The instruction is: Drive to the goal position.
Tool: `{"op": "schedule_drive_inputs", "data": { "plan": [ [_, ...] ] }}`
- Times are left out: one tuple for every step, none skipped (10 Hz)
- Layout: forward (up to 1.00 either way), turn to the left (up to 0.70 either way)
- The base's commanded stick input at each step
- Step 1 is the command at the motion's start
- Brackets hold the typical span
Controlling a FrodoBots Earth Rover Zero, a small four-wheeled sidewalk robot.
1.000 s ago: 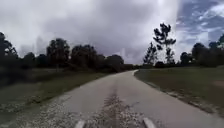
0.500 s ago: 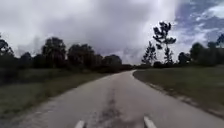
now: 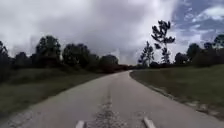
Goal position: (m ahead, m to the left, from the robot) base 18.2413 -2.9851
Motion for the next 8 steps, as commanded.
{"op": "schedule_drive_inputs", "data": {
  "plan": [
    [0.85, 0.0],
    [0.85, 0.0],
    [0.85, 0.0],
    [0.85, 0.0],
    [0.85, 0.0],
    [0.85, 0.0],
    [0.85, 0.0],
    [0.85, 0.0]
  ]
}}
